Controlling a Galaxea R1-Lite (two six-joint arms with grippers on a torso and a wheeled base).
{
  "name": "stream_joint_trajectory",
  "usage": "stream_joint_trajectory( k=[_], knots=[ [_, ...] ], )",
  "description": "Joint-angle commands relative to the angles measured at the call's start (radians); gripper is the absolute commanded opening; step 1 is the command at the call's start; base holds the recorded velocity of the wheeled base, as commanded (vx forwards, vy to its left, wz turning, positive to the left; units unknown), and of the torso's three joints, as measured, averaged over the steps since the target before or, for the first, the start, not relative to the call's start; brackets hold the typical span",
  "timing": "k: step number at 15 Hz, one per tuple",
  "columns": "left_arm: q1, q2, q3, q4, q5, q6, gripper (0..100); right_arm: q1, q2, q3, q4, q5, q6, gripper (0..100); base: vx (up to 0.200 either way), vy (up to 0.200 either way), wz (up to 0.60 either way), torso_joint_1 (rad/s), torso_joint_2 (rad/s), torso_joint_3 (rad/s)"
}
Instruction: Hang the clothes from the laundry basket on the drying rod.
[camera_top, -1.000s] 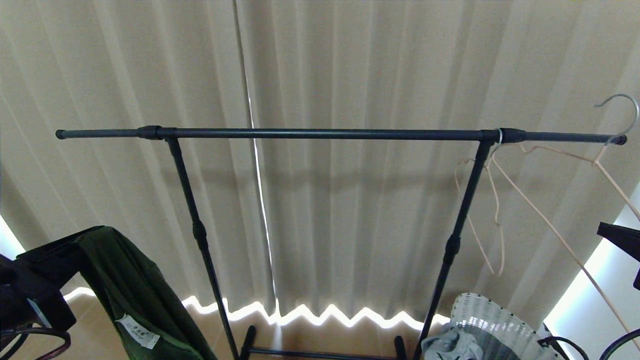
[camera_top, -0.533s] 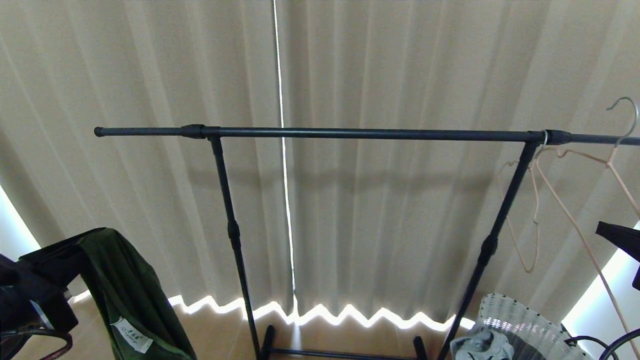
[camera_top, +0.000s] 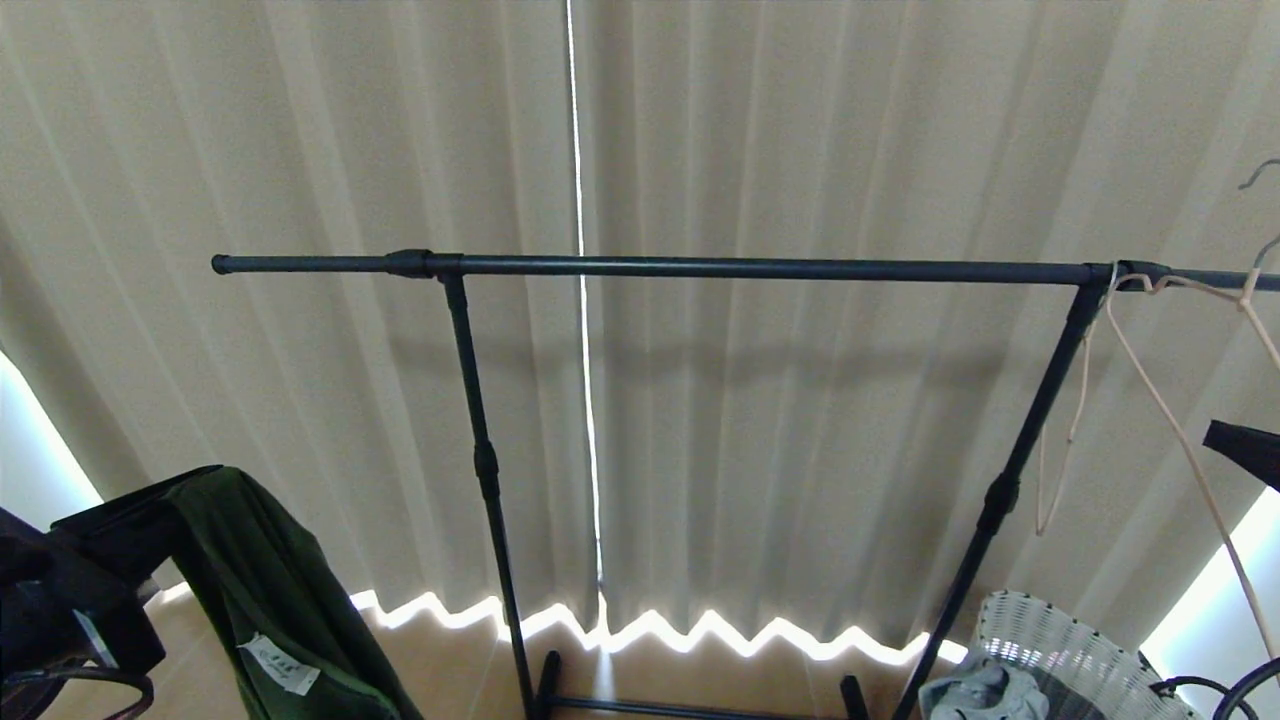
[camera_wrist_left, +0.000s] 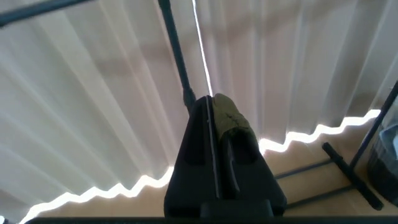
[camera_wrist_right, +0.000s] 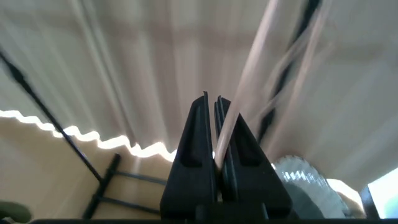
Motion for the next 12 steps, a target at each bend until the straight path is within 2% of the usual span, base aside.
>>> stream_joint_trajectory(
  k=[1, 3, 6, 10, 12],
  knots=[
    [0.0, 0.02, -0.023, 0.001, 0.001, 0.024, 0, 0.014, -0.017, -0.025, -0.001, 0.017, 0.0, 0, 0.0, 0.0, 0.0, 0.0, 0.0, 0.0],
    [0.002, 0.029, -0.038, 0.001, 0.002, 0.058, 0, 0.017, -0.028, -0.037, -0.001, 0.032, 0.0, 0, 0.0, 0.0, 0.0, 0.0, 0.0, 0.0],
    [0.0, 0.048, -0.065, 0.004, 0.002, 0.061, 0, 0.03, -0.048, -0.035, 0.001, 0.091, 0.0, 0, 0.0, 0.0, 0.0, 0.0, 0.0, 0.0],
    [-0.001, 0.129, -0.149, 0.004, 0.005, 0.059, 0, 0.097, -0.043, -0.048, -0.01, 0.2, 0.0, 0, 0.0, 0.0, 0.0, 0.0, 0.0, 0.0],
    [-0.027, 0.176, -0.207, 0.004, 0.007, 0.058, 0, 0.177, -0.022, -0.054, -0.004, 0.31, 0.0, 0, 0.0, 0.0, 0.0, 0.0, 0.0, 0.0]
  ],
)
